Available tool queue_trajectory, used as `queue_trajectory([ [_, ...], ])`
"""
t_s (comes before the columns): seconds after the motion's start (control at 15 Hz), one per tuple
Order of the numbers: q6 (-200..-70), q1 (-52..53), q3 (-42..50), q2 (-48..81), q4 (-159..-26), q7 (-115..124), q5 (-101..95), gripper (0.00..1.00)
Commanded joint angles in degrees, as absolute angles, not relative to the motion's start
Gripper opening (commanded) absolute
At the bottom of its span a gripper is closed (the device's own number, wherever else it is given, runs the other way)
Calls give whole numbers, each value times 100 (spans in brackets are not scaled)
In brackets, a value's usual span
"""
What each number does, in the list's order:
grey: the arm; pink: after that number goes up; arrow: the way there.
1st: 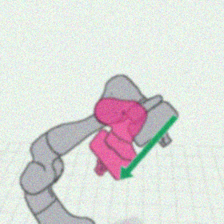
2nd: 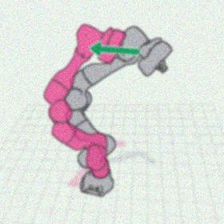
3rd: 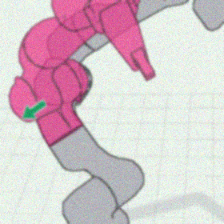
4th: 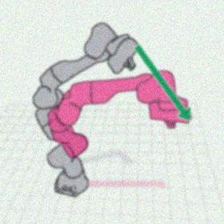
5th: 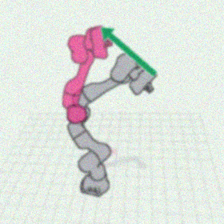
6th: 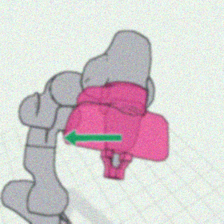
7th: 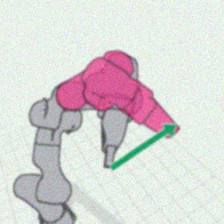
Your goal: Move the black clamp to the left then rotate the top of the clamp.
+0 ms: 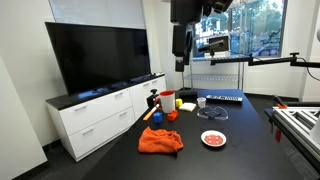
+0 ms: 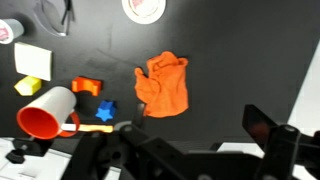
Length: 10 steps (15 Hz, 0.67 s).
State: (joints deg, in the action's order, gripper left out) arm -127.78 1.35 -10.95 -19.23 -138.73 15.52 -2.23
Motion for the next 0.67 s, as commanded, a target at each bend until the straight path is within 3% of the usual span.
queue_trajectory([
  [0.0, -12937, -406, -717, -1625, -13661, 2082, -750, 100],
  [0.6, -13207, -795, -92, -1055, -13673, 2317, -866, 100],
])
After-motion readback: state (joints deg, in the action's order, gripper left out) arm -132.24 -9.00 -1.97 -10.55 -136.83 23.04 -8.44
